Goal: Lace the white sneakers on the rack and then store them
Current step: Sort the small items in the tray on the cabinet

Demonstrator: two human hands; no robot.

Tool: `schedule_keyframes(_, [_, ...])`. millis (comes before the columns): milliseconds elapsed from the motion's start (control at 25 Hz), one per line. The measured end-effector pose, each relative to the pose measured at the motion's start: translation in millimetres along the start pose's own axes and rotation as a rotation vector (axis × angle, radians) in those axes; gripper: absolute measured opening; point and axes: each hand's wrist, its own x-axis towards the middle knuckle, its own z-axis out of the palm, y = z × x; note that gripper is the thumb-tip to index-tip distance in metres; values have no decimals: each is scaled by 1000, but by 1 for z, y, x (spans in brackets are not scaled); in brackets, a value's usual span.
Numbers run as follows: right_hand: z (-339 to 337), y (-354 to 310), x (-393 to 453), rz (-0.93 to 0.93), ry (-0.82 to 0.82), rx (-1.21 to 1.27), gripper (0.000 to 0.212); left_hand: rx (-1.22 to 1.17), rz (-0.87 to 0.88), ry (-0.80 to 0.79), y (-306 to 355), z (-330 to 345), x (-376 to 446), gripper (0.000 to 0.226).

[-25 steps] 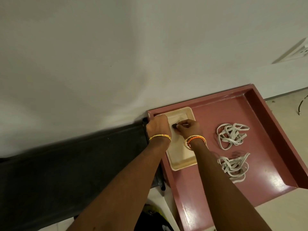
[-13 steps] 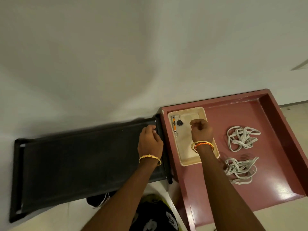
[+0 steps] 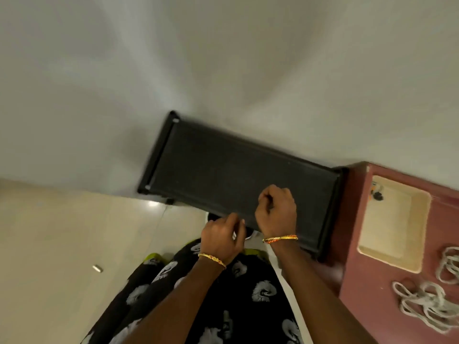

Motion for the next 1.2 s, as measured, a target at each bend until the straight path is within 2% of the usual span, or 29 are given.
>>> schedule_keyframes(160, [86, -48, -29, -214, -386, -33, 16, 38, -260, -32, -80, -26, -49, 31])
schedule_keyframes(280, [142, -90, -58, -506, -657, -75, 15, 93, -399, -122, -130, -46, -92, 32])
schedule_keyframes(360, [172, -114, -81, -602, -827, -104, 13, 95, -574, -87, -158, -63, -116, 29])
schedule_keyframes(440, [198, -129, -102, -593, -957, -122, 12, 71, -764, 32, -183, -77, -134, 26])
schedule_keyframes(600, [236, -149, -129, -424, -1073, -83, 14, -16, -1243, 276, -233, -93, -154, 27])
schedule_keyframes(720, [272, -166, -145, -443, -1182, -151, 13, -403, -1715, 367, -288, -80, -171, 26])
schedule_keyframes(800, [303, -174, -154, -486, -1263, -239, 14, -677, -1907, 347, -323, -58, -189, 32])
schedule_keyframes(960, [371, -172, -174, -601, -1418, -395, 13, -887, -2114, 278, -365, -14, -233, 39])
schedule_keyframes(1080, [438, -164, -198, -669, -1508, -459, 15, -1012, -2222, 398, -399, 14, -268, 43])
schedule_keyframes(1200, [512, -143, -235, -792, -1616, -511, 20, -965, -2298, 580, -426, 51, -303, 38])
